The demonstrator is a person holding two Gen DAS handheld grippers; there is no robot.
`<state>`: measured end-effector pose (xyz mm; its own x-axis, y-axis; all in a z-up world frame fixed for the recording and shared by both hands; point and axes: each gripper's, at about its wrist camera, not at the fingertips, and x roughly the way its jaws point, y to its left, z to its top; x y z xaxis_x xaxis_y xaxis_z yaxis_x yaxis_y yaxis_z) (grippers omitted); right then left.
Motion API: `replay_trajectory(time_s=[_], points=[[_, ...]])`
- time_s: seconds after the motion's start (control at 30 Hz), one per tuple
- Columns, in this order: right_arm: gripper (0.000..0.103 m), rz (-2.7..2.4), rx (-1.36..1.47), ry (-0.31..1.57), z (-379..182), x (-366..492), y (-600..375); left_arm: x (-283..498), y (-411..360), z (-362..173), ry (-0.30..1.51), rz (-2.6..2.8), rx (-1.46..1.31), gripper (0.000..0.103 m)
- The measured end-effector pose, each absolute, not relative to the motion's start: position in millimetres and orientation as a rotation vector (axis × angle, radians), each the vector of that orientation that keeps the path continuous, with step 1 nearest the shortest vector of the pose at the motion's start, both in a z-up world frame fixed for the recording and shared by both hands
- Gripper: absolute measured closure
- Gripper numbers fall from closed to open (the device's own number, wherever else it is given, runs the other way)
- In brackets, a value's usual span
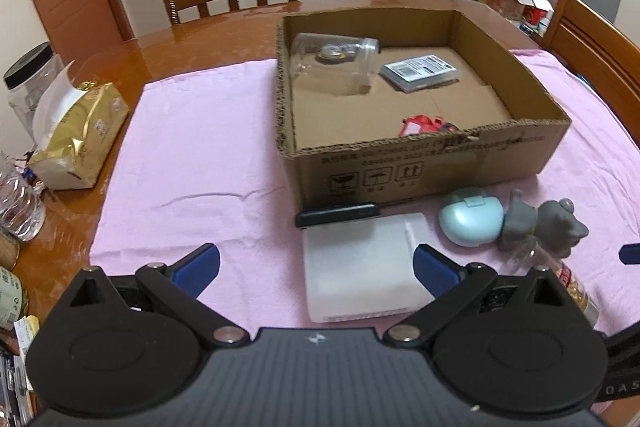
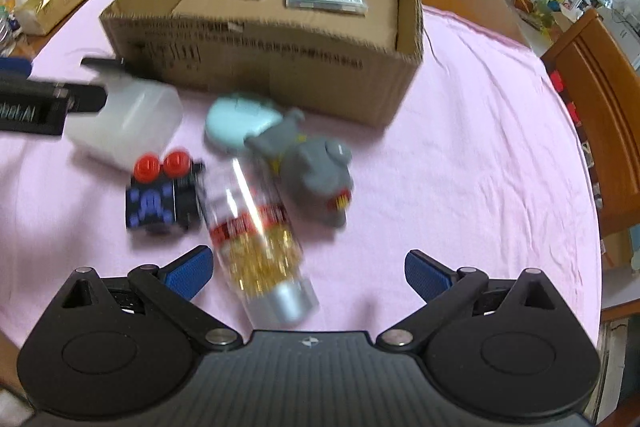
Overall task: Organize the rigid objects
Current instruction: 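Lift both open tools out of the box toward the remaining objects, then grasp the translucent white plastic box with the left tool while the right tool grasps the capsule bottle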
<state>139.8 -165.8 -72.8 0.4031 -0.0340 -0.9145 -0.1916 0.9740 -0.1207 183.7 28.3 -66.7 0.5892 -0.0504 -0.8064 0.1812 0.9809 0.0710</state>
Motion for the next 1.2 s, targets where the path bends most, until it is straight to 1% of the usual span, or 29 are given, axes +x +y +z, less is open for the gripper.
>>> replay_trajectory(time_s=[0.27,0.4,0.63,0.73,0.77,0.8,0.83,1.2], points=[[0.0,-0.016,-0.231,1.189,-84.7,130.7,-205.4,187.6,14.9,-75.2,0.958,-0.187,0.166,0.001],[0.0,-0.065,-0.149,1.189,-88.3,134.1,-230.6,193.7,10.7,-81.4,0.976,-0.194,0.167,0.001],[0.0,0.05,-0.122,1.218,-103.0,128.5,-216.3,203.5,10.9,-97.0,1.004,-0.207,0.148,0.001],[0.0,0.071,-0.098,1.218,-107.0,127.0,-211.8,204.1,14.1,-101.2,1.008,-0.221,0.116,0.004],[0.0,0.07,-0.097,1.215,-107.2,127.9,-212.0,203.8,15.8,-101.8,1.008,-0.229,0.1,0.007],[0.0,0.073,-0.097,1.213,-107.6,128.1,-212.0,203.7,17.6,-101.8,1.011,-0.244,0.079,0.015],[0.0,0.076,-0.098,1.21,-108.0,128.1,-212.0,203.5,19.5,-101.5,1.016,-0.265,0.052,0.018],[0.0,0.092,-0.105,1.156,-107.1,118.5,-209.6,185.3,43.4,-97.4,1.066,-0.207,0.061,0.018]])
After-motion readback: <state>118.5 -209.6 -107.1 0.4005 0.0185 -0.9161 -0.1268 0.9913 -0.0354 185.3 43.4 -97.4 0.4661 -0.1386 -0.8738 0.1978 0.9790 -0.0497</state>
